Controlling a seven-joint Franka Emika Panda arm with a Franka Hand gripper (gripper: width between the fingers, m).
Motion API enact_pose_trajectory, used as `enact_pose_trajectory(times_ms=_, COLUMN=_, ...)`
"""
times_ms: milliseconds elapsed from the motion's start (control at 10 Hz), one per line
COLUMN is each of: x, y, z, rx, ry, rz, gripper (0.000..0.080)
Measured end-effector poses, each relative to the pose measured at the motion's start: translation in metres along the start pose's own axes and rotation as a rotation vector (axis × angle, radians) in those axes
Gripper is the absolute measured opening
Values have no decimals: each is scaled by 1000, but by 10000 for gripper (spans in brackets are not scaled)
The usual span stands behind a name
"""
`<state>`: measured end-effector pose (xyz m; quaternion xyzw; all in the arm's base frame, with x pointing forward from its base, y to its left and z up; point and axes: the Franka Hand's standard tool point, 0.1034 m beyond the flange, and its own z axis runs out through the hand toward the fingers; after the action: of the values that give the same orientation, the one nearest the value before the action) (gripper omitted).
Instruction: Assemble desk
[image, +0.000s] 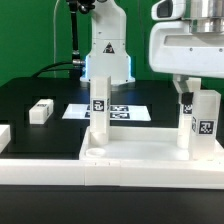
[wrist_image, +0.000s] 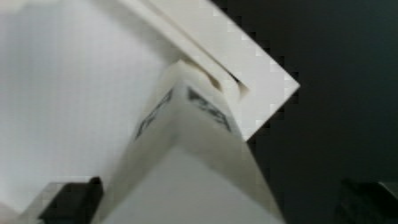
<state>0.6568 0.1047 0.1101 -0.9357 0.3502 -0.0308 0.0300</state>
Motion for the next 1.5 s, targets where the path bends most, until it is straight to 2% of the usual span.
enact_pose_trajectory(times_ms=100, x=1, y=1, z=0, rx=-6, ry=5, rz=-192, gripper=648)
enact_pose_trajectory(times_ms=600, x=5, y=3, z=0, rx=-11, ry=19, rz=-424, gripper=648)
enact_pose_trajectory(times_ms=800, x=-5, y=-1, z=-1, rx=-1, ry=9, rz=-603, gripper=648)
enact_pose_trajectory(times_ms=900, x=-12, y=4, z=4, rx=-4, ry=1, rz=-614, gripper=648)
enact_pose_trajectory(times_ms=1100, x=-8, y=5, z=3, rx=-5, ry=4, rz=-607, gripper=648)
enact_pose_trajectory(times_ms=1200, x=-8, y=5, z=3, rx=-6, ry=4, rz=-606, gripper=511)
enact_pose_trajectory(times_ms=1300, x=-8, y=5, z=3, rx=-6, ry=4, rz=-590, gripper=511)
enact_pose_trajectory(times_ms=1400, x=-8, y=5, z=4, rx=-5, ry=3, rz=-548, gripper=370)
enact_pose_trajectory(times_ms=1500, x=-8, y=5, z=4, rx=-5, ry=4, rz=-489, gripper=287)
